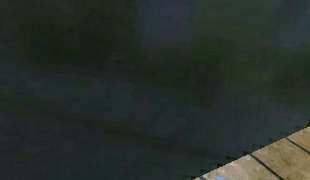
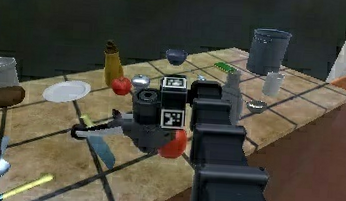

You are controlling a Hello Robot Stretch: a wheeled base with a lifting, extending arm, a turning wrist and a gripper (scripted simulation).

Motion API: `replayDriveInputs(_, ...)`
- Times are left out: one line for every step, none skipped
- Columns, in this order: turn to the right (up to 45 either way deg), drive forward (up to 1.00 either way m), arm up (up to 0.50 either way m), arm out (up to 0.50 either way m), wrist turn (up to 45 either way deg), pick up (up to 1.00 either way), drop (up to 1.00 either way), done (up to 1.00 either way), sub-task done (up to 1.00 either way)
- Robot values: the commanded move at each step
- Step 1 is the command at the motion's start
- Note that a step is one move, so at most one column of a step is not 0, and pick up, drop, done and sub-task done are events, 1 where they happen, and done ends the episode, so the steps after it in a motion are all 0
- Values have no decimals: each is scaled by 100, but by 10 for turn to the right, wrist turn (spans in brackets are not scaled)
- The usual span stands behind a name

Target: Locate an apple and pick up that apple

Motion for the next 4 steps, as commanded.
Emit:
replayDriveInputs(0, 0, 0, 0, 450, 0, 0, 0, 0)
replayDriveInputs(0, 0, 0, 0, 60, 0, 0, 0, 0)
replayDriveInputs(0, 0, -10, 0, 0, 0, 0, 0, 0)
replayDriveInputs(0, 0, 0, 0, 0, 100, 0, 0, 0)
